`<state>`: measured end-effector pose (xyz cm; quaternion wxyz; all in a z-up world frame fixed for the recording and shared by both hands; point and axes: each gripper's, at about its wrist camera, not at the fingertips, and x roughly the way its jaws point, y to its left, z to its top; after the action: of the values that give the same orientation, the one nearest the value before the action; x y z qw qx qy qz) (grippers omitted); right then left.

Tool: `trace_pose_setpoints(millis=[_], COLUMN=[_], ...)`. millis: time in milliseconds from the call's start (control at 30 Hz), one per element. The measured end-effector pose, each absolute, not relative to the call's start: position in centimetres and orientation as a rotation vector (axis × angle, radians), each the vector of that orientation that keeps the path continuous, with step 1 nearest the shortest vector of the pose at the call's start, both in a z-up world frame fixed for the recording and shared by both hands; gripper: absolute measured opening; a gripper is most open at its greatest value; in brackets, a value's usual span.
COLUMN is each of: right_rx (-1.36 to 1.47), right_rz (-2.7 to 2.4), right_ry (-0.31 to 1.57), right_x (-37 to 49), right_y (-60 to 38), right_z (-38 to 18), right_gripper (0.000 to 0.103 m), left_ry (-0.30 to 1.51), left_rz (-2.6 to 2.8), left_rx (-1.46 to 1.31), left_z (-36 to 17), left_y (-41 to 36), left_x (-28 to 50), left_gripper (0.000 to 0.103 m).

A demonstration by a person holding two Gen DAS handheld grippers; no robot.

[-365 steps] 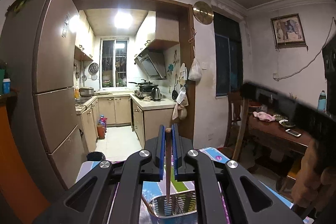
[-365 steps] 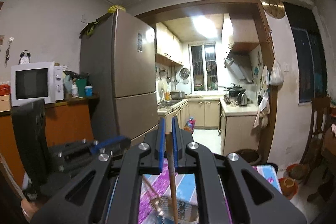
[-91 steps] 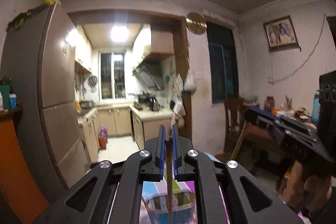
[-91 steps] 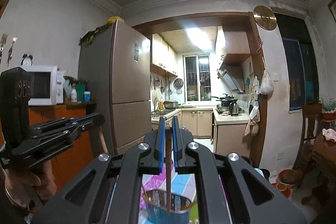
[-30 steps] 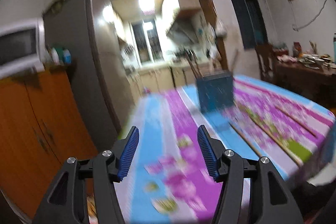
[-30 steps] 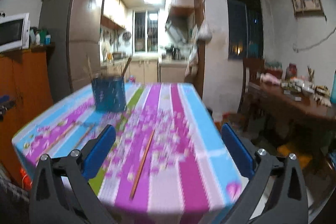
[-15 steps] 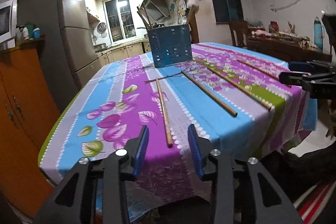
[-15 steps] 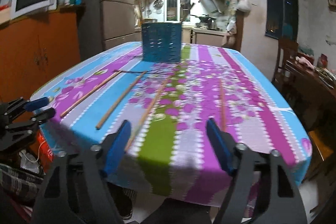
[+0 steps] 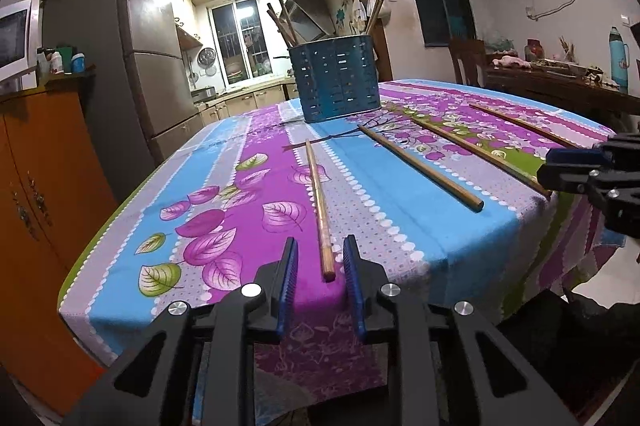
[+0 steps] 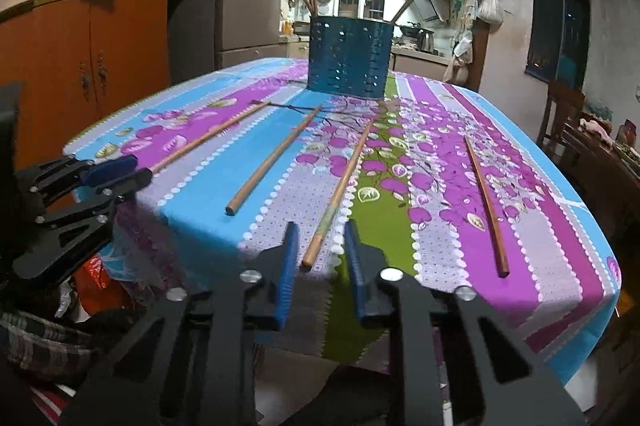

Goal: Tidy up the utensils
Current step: 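Close the left tool on a chopstick while the right tool grasps another, then lift both chopsticks and carry them above the utensil holder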

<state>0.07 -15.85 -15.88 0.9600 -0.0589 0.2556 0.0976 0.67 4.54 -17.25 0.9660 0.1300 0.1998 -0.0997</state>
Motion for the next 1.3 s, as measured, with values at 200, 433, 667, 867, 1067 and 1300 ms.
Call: trace_pose_setpoints(millis=[200,433,667,867,1067,1300], right_rx=[-0.112,-0.08,-0.022,-0.009,-0.069,-0.112], right_rz=[0.181,0.197,0.201,0.171,0.154,0.192], right_ry=[0.528,0.528,0.514,0.428,0.321,0.202], right_x=[0.4,0.5,0.6,-0.3,-1.0,0.3], right_y=[-15.5,-15.6,-16.7,-18.5,-19.4,-20.8], right_z=[-16.5,-16.7,-16.3,-13.9,-10.7,-5.7], right_gripper=[0.016,0.008,0.005,0.005,0.005,0.005], left_ry=[0.4,0.387,0.395,0.334,0.295,0.246], left_rz=[-0.216,-0.248,-0.263,-0.239,-0.241,-0.262], left_rx=[0.211,0.166,0.148,0.144,0.129,0.076], left_z=[-17.5,-17.7,-17.3,-14.6,-11.2,-5.9], left_y=[5.0,5.2,5.6,6.5,7.2,8.5], left_x=[0.6,0.7,0.9,0.4,0.3,1.5], left_gripper=[0.02,0.01,0.008,0.008,0.008,0.007])
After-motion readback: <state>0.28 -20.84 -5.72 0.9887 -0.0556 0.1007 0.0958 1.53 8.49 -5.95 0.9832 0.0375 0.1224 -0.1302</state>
